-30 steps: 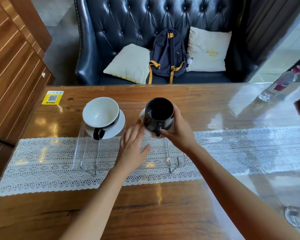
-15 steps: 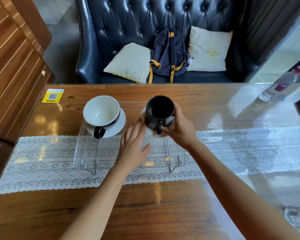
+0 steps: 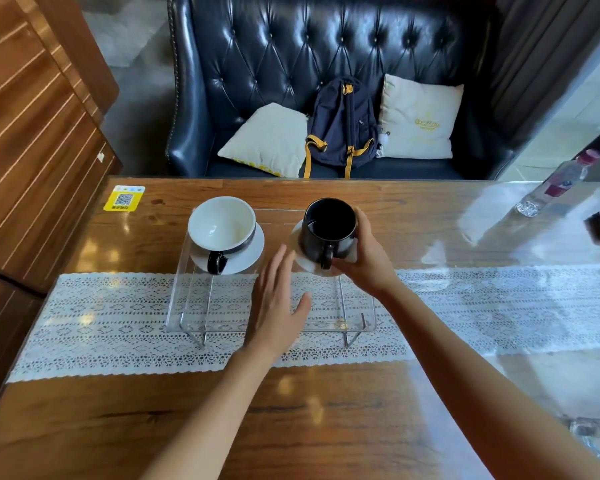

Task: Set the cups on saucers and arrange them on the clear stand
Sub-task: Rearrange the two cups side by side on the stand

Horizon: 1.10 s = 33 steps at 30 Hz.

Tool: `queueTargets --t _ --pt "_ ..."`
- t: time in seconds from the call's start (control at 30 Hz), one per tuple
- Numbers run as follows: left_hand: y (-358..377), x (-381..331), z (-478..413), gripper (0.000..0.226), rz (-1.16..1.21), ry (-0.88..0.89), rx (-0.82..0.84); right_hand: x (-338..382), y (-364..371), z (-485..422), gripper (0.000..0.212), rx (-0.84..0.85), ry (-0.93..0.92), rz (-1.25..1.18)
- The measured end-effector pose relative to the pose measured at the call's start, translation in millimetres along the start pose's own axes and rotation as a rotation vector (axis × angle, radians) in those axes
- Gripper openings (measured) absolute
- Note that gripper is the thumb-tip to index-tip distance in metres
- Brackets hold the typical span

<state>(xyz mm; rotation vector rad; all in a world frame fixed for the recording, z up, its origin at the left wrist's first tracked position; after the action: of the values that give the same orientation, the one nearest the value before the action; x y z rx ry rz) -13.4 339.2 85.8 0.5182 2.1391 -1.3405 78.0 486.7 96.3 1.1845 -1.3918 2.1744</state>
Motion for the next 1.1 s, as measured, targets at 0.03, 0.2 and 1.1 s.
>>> queueTargets --t 0.03,0.2,1.1 --pt "-12.9 -6.6 7.3 0.062 0.020 0.026 -0.067 1.2 -4.2 2.4 0.094 -0.027 0.008 -0.013" --pt "-79.3 3.7 48.4 0.050 0.042 0.017 -0.361 38.9 -32.8 50.6 0.057 -0.425 -0.252 -0.252" --pt "-81.5 113.7 64.0 0.066 -0.420 -0.098 0.297 126.7 139.5 1.0 0.108 -0.057 -0.280 0.133"
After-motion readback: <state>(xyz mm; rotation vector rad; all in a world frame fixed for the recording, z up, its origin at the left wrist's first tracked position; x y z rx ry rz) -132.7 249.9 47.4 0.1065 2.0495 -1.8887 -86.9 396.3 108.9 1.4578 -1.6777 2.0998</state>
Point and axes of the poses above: each hand's wrist, its own z-axis away from the middle knuckle, its own y-axis out of the palm, x = y × z, the point moved 9 cm from there along -z, towards the middle knuckle, and after that the axes turned 15 degrees about y, right-handed, at the moved point
